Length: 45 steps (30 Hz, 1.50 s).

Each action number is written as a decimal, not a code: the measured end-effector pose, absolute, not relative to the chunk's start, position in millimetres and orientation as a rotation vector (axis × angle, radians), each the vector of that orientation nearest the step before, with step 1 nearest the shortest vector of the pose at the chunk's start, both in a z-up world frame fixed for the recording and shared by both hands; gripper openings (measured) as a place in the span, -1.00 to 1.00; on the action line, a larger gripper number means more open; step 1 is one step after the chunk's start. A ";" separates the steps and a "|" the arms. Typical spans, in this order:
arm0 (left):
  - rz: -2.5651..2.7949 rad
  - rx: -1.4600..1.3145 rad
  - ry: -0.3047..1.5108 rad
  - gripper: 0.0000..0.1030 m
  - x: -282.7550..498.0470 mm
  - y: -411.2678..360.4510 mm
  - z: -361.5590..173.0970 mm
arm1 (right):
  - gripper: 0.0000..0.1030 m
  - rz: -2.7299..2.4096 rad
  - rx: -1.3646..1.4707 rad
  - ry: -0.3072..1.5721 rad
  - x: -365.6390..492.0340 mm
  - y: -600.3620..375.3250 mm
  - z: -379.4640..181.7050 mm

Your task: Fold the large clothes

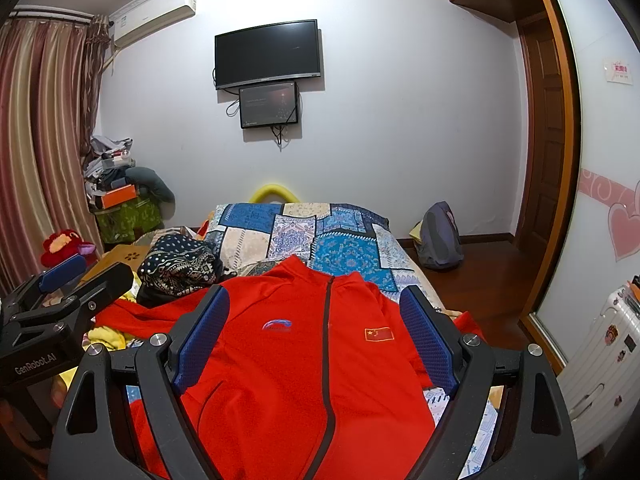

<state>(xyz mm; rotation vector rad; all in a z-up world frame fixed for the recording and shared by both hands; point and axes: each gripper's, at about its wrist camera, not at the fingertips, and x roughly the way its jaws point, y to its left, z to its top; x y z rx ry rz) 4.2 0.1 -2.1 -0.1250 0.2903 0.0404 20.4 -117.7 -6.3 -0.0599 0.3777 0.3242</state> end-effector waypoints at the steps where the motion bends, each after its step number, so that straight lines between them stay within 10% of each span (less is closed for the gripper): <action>1: 0.040 -0.125 0.290 1.00 4.5 0.1 -2.1 | 0.65 0.325 -0.059 0.378 21.1 -118.8 -6.4; 45: 0.178 -0.145 0.361 1.00 77.5 122.3 -13.7 | 0.65 0.385 -0.091 0.451 98.5 -90.1 -18.5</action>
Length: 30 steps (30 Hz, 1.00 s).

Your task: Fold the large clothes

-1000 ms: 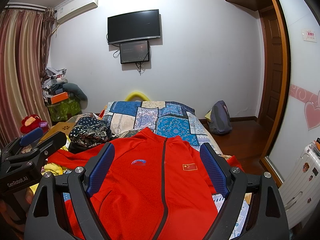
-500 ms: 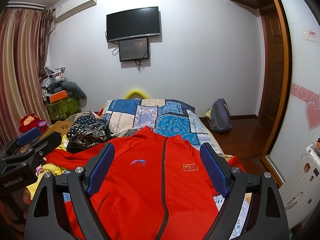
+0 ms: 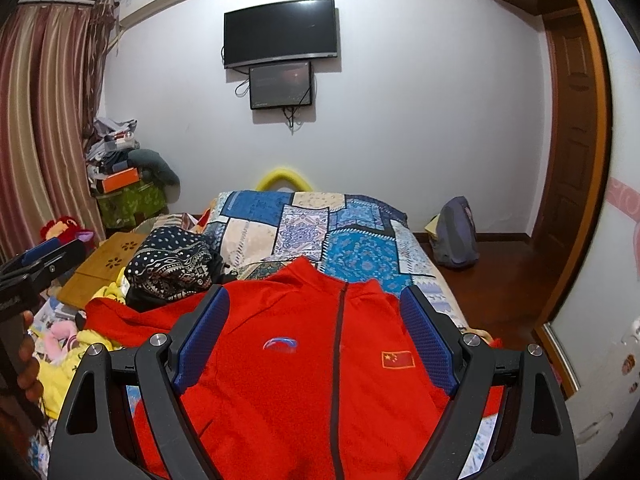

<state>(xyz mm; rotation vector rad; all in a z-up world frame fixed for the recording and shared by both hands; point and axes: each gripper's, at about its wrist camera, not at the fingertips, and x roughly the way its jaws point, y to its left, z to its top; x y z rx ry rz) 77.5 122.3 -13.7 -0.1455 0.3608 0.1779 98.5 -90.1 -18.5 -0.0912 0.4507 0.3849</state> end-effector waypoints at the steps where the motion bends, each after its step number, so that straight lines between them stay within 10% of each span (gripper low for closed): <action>1: 0.219 -0.139 0.368 1.00 81.0 133.7 -17.9 | 0.65 0.386 -0.092 0.460 104.0 -88.8 -20.2; 22: 0.353 -0.734 0.820 1.00 103.2 374.0 -204.3 | 0.65 0.300 -0.128 0.874 230.7 -63.9 -115.0; 30: 0.346 -0.957 0.839 0.71 94.4 427.6 -257.3 | 0.65 0.288 -0.130 0.948 243.3 -57.8 -136.2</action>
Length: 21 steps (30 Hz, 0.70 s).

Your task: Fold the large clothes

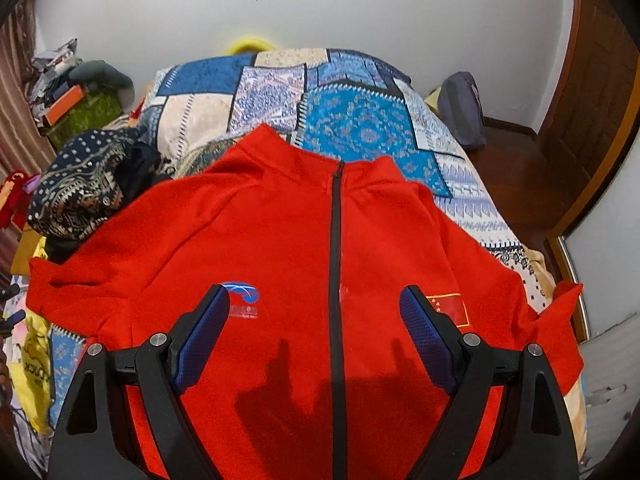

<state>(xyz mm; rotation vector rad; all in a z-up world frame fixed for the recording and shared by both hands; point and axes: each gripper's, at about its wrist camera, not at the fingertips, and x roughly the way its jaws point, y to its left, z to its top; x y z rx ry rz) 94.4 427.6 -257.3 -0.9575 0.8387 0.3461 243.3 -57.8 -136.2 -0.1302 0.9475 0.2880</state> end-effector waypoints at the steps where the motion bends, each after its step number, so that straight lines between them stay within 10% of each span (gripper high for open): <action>1: 0.359 -0.961 0.834 0.67 93.5 432.9 -261.4 | 0.65 0.287 -0.130 0.951 246.0 -55.3 -137.7; 6: 0.421 -0.910 0.832 0.42 100.9 446.8 -274.1 | 0.65 0.275 -0.137 0.977 249.3 -53.2 -144.7; 16: 0.574 -0.634 0.819 -0.89 102.8 433.7 -250.1 | 0.65 0.268 -0.129 0.960 243.5 -54.4 -134.2; 21: 0.535 -0.579 0.724 -0.94 101.0 418.2 -201.4 | 0.65 0.281 -0.122 0.927 237.1 -57.5 -121.1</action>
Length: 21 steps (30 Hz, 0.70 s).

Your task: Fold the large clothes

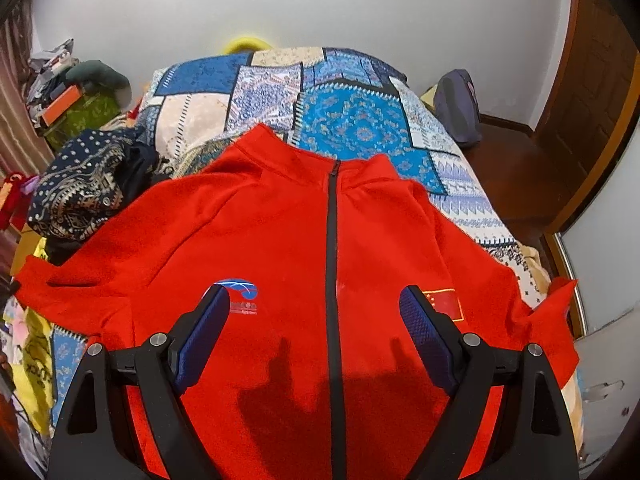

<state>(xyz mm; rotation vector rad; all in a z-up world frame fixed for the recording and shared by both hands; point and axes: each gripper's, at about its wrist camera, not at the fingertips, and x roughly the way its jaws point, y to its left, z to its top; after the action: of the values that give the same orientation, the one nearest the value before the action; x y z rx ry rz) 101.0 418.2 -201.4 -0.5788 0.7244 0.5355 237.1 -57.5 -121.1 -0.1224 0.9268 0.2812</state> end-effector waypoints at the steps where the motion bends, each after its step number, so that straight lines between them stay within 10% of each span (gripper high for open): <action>1: 0.520 -0.568 0.692 -0.94 101.9 412.9 -185.4 | 0.65 0.285 -0.118 0.919 235.9 -59.0 -118.1; 12: 0.254 -0.422 0.427 -0.95 150.2 305.5 -31.1 | 0.65 0.339 -0.043 0.853 235.1 -84.6 -88.8; 21: 0.052 -0.233 0.470 -0.95 235.1 172.0 -5.1 | 0.65 0.348 -0.026 0.794 230.4 -107.8 -71.6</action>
<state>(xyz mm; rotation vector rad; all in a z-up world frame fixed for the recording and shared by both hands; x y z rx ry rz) 235.1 172.0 -5.1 -0.2333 0.4698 0.0519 230.4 -107.8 -71.6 -0.0263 0.7938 0.3476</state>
